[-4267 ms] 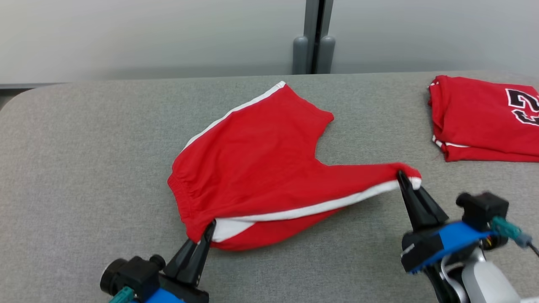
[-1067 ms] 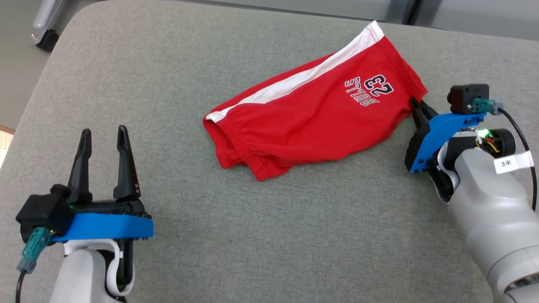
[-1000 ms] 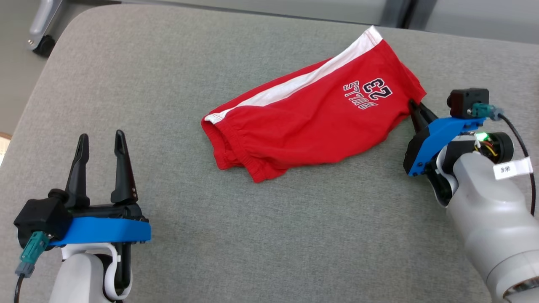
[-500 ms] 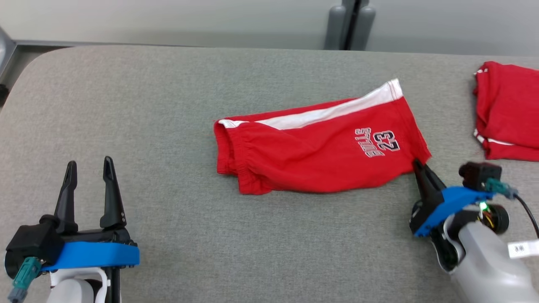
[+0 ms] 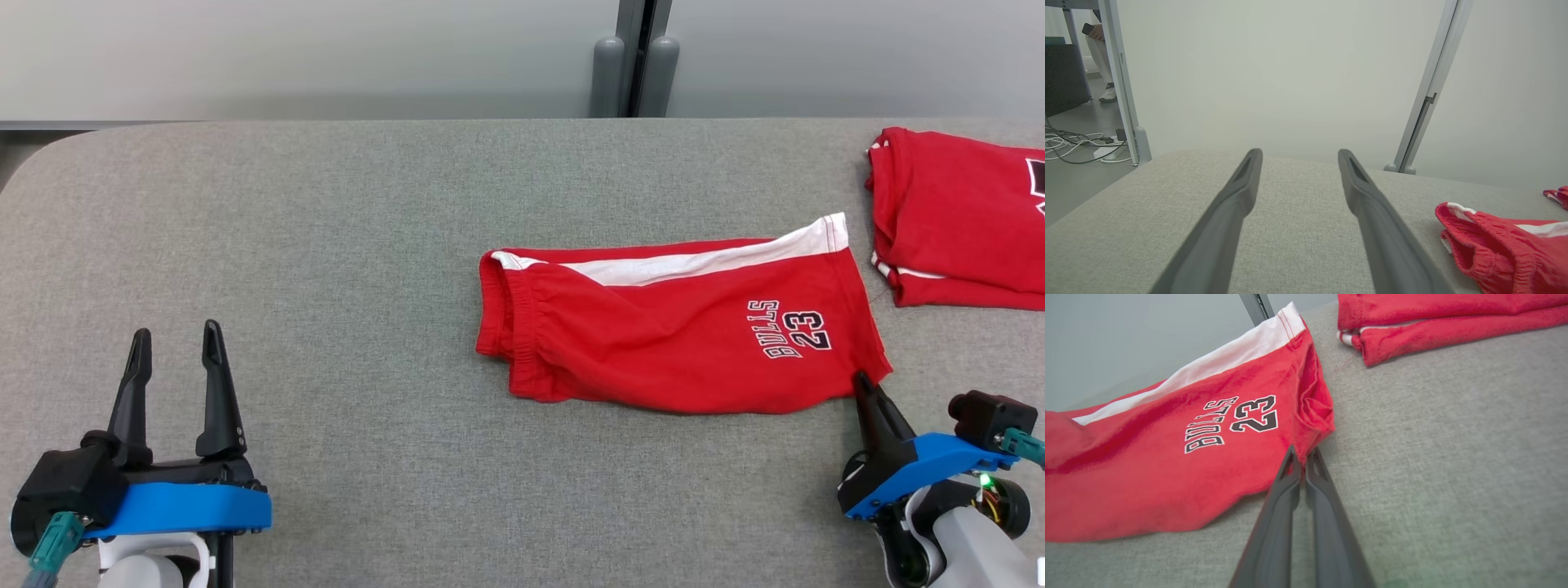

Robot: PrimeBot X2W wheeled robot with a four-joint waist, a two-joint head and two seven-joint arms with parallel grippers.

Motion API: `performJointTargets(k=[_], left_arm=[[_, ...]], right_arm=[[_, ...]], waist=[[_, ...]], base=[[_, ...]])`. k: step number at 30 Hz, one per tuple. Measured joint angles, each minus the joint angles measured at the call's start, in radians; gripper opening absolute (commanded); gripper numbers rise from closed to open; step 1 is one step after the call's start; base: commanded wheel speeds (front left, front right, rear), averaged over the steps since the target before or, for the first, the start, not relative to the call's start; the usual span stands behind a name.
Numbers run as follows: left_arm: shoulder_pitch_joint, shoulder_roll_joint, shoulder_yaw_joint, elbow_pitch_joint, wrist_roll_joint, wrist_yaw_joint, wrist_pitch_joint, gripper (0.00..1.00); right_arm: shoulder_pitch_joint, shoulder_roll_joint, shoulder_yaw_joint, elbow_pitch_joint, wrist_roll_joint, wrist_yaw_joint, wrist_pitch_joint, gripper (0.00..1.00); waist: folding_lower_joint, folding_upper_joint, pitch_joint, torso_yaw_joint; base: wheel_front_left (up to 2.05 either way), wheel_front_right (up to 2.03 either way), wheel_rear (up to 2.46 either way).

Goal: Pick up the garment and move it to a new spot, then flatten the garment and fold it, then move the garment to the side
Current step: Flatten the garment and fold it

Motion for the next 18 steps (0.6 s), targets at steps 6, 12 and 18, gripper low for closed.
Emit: performJointTargets(k=[6, 12, 18], left_arm=[[0.008, 0.003, -0.003, 0.002, 0.000, 0.000, 0.000, 1.00], [0.014, 0.001, -0.007, 0.005, 0.007, 0.000, 0.000, 1.00], [0.014, -0.006, -0.015, 0.006, 0.007, 0.000, 0.000, 1.00]], right_arm=[[-0.004, 0.023, -0.013, -0.034, -0.023, 0.000, 0.000, 0.00], [-0.052, 0.050, 0.011, -0.092, -0.054, 0.000, 0.010, 0.00], [-0.130, 0.104, 0.066, -0.136, -0.073, 0.000, 0.044, 0.00]], waist=[[0.0000, 0.0000, -0.016, 0.001], [0.0000, 0.0000, -0.037, 0.007], [0.0000, 0.0000, -0.048, 0.024]], base=[[0.00, 0.00, 0.00], [0.00, 0.00, 0.00], [0.00, 0.00, 0.00]])
